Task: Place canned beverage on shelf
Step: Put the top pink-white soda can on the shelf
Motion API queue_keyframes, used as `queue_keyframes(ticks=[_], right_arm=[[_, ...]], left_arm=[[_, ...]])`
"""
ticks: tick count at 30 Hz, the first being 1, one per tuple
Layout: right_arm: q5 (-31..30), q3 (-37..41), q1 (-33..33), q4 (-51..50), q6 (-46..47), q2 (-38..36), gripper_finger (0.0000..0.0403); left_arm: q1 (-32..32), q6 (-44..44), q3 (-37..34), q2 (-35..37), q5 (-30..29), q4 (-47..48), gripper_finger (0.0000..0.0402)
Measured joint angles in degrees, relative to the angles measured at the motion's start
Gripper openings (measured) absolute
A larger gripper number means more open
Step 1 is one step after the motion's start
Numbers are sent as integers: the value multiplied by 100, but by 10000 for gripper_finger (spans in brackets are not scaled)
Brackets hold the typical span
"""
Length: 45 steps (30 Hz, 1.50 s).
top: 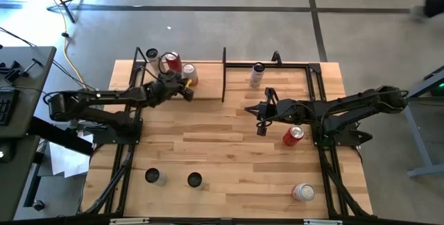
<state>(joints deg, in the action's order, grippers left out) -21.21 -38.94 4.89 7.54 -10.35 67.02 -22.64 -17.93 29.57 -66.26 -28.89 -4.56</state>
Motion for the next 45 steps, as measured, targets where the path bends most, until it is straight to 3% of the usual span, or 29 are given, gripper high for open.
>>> queue_keyframes(ticks=[5,11,15,20,24,28,36,45], right_arm=[[-2,0,0,2,-4,0,0],[-2,0,0,3,0,0,0],[-2,0,0,3,0,0,0],[-2,0,0,1,-2,0,0],[14,0,0,1,-4,0,0],[55,0,0,3,0,0,0],[70,0,0,-1,0,0,0],[74,0,0,-53,0,0,0]], left_arm=[[-353,146,-167,-47,296,-658,2],[-713,214,-167,-180,443,-741,0],[-649,213,-167,19,799,-707,0],[-201,362,-167,155,1680,-697,0],[2,633,-165,-69,1445,-723,0],[-182,995,-165,-511,1210,-883,0],[-577,1288,-163,-1281,1242,-1978,0],[-964,1377,-163,-1464,1269,-1976,0]])
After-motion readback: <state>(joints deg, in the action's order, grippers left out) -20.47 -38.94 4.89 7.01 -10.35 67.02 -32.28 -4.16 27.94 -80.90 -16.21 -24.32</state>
